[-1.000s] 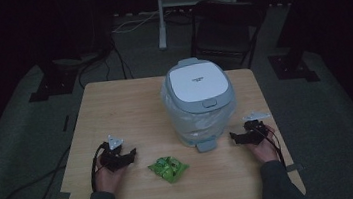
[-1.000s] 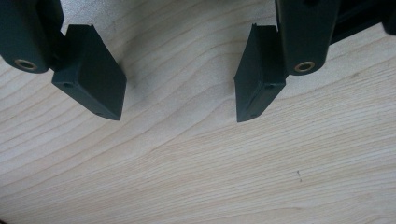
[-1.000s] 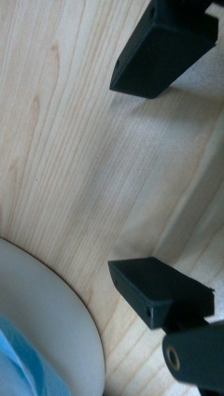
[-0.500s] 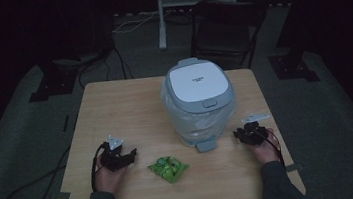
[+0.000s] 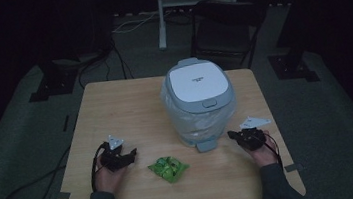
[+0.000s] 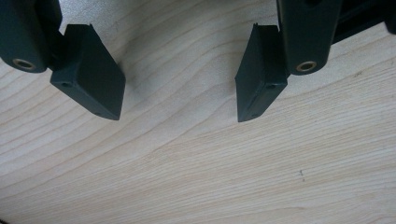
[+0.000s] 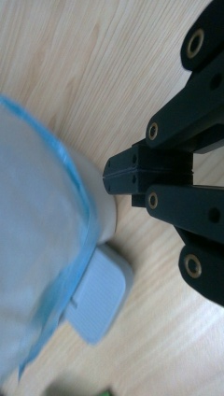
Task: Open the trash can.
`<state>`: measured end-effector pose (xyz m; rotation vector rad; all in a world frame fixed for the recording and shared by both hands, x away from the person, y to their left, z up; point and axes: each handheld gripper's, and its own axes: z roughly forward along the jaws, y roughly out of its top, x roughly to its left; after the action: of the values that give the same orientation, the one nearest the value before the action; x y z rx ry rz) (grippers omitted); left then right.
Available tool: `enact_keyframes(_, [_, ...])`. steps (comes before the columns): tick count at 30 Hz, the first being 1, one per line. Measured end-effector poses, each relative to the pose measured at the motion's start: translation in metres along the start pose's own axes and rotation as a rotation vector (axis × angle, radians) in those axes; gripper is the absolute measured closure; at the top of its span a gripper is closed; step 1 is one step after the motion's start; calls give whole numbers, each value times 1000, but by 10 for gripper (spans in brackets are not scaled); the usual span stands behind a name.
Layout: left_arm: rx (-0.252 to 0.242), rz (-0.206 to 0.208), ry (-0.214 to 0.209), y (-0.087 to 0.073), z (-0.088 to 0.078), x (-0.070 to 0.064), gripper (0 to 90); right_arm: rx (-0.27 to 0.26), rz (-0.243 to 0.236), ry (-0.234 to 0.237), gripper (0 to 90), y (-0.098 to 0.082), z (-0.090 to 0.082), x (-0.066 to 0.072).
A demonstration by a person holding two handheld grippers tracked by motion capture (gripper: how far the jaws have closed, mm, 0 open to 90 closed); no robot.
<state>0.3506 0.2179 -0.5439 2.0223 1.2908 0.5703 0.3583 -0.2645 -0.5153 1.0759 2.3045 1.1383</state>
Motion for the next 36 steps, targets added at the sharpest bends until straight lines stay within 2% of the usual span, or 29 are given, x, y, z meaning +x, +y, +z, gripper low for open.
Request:
enact_keyframes(3, [-1, 0, 0, 0, 0, 0, 337, -6, -27, 29, 898, 2, 0, 7])
enact_keyframes(8, [1, 2, 0, 0, 0, 0, 337, -18, -37, 56, 897, 3, 1, 12])
enact_keyframes(12, [0, 2, 0, 0, 0, 0, 337, -36, -42, 100, 898, 7, 4, 19])
enact_keyframes(17, [1, 2, 1, 1, 0, 0, 337, -34, -60, 113, 898, 10, 9, 25])
enact_keyframes(25, [1, 2, 0, 1, 1, 0, 337, -49, -50, 155, 897, 13, 15, 29])
enact_keyframes(36, [3, -2, 4, 1, 1, 0, 338, -31, -72, 190, 897, 18, 26, 40])
